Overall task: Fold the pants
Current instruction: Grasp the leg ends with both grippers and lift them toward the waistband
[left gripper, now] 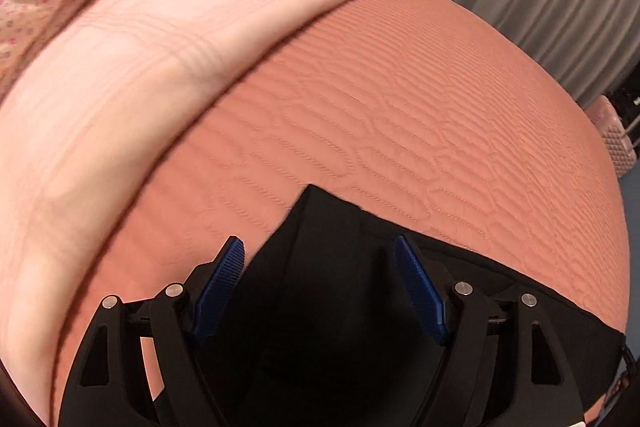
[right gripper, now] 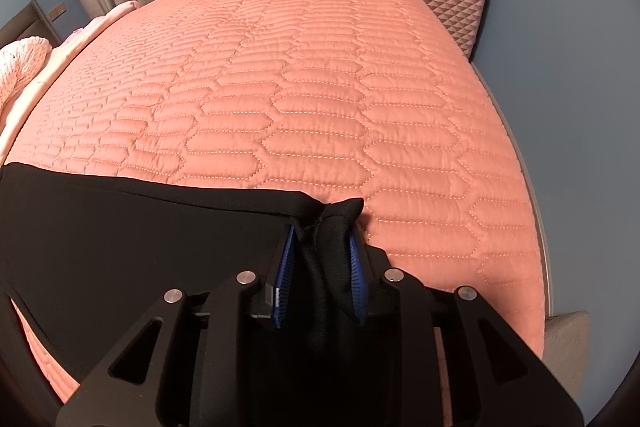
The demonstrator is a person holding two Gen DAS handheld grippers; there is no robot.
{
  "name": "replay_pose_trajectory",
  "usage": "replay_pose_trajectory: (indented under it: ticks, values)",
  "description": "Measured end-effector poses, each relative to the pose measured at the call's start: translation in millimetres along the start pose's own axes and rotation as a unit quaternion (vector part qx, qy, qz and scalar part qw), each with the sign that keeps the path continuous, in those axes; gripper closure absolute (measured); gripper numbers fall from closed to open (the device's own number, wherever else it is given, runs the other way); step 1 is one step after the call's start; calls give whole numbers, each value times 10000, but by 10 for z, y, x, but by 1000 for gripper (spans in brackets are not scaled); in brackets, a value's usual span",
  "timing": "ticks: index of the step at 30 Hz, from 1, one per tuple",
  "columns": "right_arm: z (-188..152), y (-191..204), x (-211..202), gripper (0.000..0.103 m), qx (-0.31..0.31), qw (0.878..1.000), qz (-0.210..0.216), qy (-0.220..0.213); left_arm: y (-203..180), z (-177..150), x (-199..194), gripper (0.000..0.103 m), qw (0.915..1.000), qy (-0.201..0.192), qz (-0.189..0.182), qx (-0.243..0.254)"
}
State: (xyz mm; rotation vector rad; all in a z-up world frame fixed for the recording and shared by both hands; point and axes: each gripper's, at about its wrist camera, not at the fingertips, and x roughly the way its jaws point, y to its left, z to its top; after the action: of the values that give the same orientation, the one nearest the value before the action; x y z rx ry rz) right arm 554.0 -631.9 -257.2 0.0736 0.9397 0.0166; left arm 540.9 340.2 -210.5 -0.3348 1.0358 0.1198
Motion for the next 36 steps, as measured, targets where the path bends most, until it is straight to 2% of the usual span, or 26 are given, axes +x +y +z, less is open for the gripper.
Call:
replay_pose_trajectory:
  ticks: [1, 4, 6, 8, 11, 13, 16, 18, 21, 25, 26, 30, 31, 33, 36]
  values:
    - [2, 13, -1, 77, -13, 10000, -45, 2, -10, -2, 68, 29, 9999, 93, -26, 90]
    - [2, 36, 1, 77, -7, 9999, -128, -5, -189, -25, 216, 31, 9970, 85, 396, 666]
    - [1, 49, 0, 77, 19, 9998, -186, -23, -265, -39, 235, 48, 9958, 40, 404, 824]
    - [-4, 65, -6, 77, 41, 9997, -245, -37, -249, -9, 219, 68, 9968, 17, 412, 683]
    - [-9, 79, -25, 77, 126, 9994, -329, -70, -236, -14, 105, 90, 9969, -133, 439, 642]
    - [-13, 94, -51, 77, 155, 9991, -394, -84, -263, -39, -45, 92, 9965, -305, 354, 699]
    - [-12, 132, -149, 78, 134, 9986, -500, -136, -255, -53, -332, 93, 9964, -600, 19, 599]
    - [-18, 131, -350, 85, 186, 9980, -478, -369, -281, -83, -538, 93, 9953, -737, -122, 620]
    - [-64, 77, -807, 90, 312, 9957, -331, -806, -289, -217, -977, 93, 9925, -910, -485, 652]
    - [-273, 93, -1511, 95, 124, 9933, -7, -1145, -264, -513, -1613, 93, 9881, -1037, -816, 794]
    - [-375, 106, -1757, 101, 69, 9918, 55, -1277, -238, -642, -1810, 93, 9867, -1054, -899, 846]
    - [-824, 26, -2565, 102, 143, 9853, 270, -1681, -34, -1167, -2429, 95, 9836, -1047, -1138, 933]
    - [-942, 16, -2715, 102, 149, 9850, 265, -1699, 24, -1317, -2559, 100, 9832, -995, -1189, 961]
    - [-1264, -18, -2961, 102, 186, 9868, 233, -1591, 137, -1598, -2722, 100, 9832, -858, -1213, 1057]
    - [-1700, -58, -3072, 102, 364, 9914, 132, -1251, 344, -2015, -2765, 100, 9854, -540, -1114, 1167]
